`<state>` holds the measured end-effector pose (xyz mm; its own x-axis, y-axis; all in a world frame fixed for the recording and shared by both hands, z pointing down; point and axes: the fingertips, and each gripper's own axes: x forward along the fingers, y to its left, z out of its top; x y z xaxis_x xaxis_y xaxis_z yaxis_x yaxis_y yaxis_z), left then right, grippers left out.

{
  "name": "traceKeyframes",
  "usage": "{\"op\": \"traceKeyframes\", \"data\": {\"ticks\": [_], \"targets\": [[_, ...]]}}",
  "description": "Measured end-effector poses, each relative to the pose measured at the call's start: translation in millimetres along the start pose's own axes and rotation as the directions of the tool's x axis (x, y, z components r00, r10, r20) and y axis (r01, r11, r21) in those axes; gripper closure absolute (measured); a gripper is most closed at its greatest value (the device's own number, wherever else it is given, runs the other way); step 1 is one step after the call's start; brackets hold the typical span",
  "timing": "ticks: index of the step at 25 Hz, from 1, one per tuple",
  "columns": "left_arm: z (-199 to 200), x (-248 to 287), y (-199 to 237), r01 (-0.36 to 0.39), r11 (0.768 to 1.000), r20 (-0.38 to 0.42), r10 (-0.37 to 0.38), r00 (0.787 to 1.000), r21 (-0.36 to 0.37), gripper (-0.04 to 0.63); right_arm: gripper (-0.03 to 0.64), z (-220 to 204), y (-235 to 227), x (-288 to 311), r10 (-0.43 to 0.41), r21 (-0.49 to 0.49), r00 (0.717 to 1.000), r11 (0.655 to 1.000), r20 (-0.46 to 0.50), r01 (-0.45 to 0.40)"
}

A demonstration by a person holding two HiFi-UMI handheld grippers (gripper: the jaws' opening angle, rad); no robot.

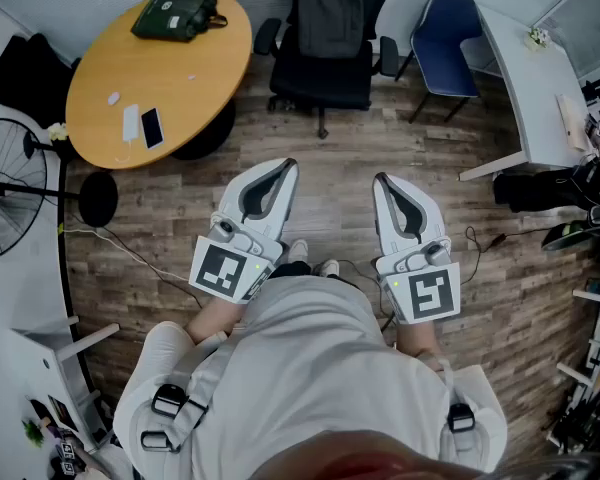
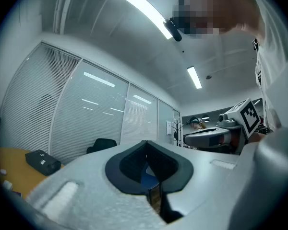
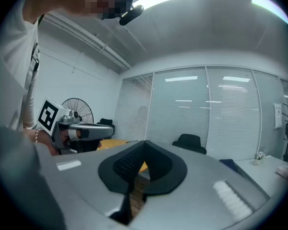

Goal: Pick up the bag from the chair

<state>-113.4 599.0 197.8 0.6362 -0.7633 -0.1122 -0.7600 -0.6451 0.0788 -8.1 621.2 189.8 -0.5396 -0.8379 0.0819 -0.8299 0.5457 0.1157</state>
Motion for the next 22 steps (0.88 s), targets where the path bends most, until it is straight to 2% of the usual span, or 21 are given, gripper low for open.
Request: {"op": "traceKeyframes", "data": {"ticks": [8, 13, 22], "targets": [[-6.7, -7.2, 20.6, 0.011, 1.000, -0.012, -0.012, 1.000, -0.015, 0.594, 0.612, -4.4, 0.3, 16.1, -0.027, -0.013, 1.000, 1.000, 0.010, 0.027], [-9.9, -8.1, 32.6, 0.006, 1.000, -0.018, -0.007, 1.000, -0.030, 0.594, 0.612, -18.4, 1.1, 25.8, -0.006, -0.019, 1.000, 1.000, -0.020, 0.006], [-26.2, 24.1, 51.4, 0.019, 0.997, -0.037, -0.022, 0.999, -0.069, 0.594, 0.612, -27.5, -17.7, 57.0, 0.009, -0.001, 1.000, 1.000, -0.024, -0.009]]}}
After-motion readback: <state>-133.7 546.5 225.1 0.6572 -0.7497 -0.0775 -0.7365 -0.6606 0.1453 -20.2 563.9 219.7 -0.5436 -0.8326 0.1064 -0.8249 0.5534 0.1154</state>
